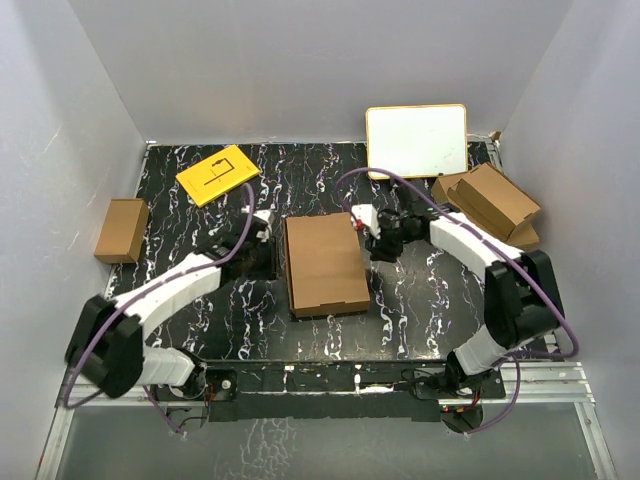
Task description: Fold the paper box
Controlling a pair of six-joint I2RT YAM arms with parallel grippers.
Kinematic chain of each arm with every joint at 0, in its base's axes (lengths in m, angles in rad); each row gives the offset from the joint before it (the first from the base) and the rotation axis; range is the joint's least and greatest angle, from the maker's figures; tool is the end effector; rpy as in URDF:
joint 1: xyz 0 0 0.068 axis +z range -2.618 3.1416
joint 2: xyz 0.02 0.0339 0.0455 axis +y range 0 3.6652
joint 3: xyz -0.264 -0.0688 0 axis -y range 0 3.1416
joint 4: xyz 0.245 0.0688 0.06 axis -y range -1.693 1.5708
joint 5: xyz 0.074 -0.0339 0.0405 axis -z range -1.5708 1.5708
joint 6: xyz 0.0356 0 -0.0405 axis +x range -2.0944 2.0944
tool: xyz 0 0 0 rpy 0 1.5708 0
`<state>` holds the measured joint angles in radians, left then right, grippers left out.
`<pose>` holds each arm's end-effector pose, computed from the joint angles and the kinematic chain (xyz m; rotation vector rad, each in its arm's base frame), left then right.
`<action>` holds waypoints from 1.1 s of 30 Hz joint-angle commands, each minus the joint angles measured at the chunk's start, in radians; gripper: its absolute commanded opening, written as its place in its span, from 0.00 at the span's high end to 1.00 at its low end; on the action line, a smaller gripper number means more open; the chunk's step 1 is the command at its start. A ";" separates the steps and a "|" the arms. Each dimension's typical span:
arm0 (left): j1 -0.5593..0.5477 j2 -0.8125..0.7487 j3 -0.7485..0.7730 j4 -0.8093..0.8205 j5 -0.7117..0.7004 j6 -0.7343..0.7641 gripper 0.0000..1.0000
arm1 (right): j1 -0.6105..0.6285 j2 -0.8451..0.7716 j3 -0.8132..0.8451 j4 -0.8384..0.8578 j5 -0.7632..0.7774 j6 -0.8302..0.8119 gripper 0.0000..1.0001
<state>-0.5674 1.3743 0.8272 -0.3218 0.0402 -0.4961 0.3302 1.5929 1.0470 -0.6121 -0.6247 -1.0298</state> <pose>0.2351 -0.1515 0.2125 0.1079 2.5066 -0.5092 0.2843 0.1194 0.2073 -1.6962 1.8299 0.5766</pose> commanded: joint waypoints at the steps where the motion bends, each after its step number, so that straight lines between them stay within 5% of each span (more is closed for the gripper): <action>1: 0.001 -0.182 -0.069 -0.010 -0.080 -0.055 0.67 | -0.043 -0.082 0.013 0.084 -0.073 0.157 0.50; 5: 0.006 -0.293 -0.142 0.109 -0.052 -0.097 0.56 | -0.090 -0.079 0.026 0.161 -0.178 0.409 0.33; 9: 0.007 -0.380 -0.263 0.326 0.015 -0.166 0.27 | -0.169 -0.045 -0.051 0.375 -0.437 0.735 0.18; 13: 0.009 -0.403 -0.325 0.435 0.047 -0.230 0.06 | -0.188 -0.006 -0.120 0.546 -0.435 0.975 0.10; 22: 0.016 -0.336 -0.335 0.493 0.100 -0.256 0.03 | -0.190 0.092 -0.156 0.656 -0.365 1.231 0.13; 33: 0.130 -0.281 -0.435 0.644 0.245 -0.344 0.04 | -0.201 0.191 -0.166 0.666 -0.331 1.303 0.39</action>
<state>-0.4763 1.0927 0.4294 0.2165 0.1989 -0.7887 0.1417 1.7741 0.8860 -0.0090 -0.9596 0.2325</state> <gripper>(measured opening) 0.960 0.648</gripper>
